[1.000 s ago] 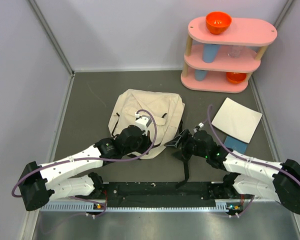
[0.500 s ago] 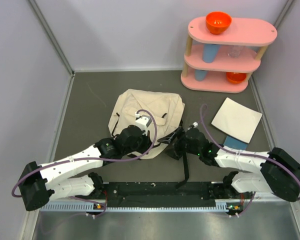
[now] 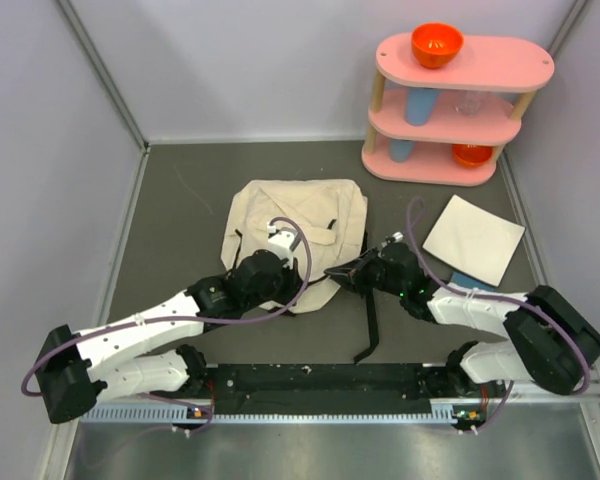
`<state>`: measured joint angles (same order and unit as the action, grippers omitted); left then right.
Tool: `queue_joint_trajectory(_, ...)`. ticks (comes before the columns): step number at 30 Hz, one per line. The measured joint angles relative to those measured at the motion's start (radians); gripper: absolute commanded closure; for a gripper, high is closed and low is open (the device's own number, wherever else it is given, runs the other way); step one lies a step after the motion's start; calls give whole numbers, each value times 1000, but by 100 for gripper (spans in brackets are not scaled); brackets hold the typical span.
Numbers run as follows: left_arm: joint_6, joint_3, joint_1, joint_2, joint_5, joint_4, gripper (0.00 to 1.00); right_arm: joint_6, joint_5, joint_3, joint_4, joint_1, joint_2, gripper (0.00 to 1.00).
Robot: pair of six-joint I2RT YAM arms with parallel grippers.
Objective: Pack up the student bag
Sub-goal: Zip the student bag at the center of the board.
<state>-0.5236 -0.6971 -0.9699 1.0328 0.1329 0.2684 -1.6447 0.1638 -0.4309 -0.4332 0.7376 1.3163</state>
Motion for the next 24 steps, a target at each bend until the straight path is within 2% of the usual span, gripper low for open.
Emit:
queue_joint_trajectory(8,-5,39,0,-67,85,-13,100,189,97,4,137,-201,-95,100)
queue_joint_trajectory(15,-20,66,0,-84,154,20,100,324,175,-6,213,-342,-83,100)
queue_joint_trajectory(20,-39,71,1,-95,196,38,100,441,222,-83,293,-409,-42,100)
queue_joint_trajectory(21,-40,71,1,-95,198,38,100,460,225,-98,306,-416,-36,96)
queue_joint_trajectory(22,-40,72,1,-95,197,32,100,487,230,-117,319,-422,-29,71)
queue_joint_trajectory(24,-33,73,2,-95,183,19,100,528,243,-150,354,-430,-21,55)
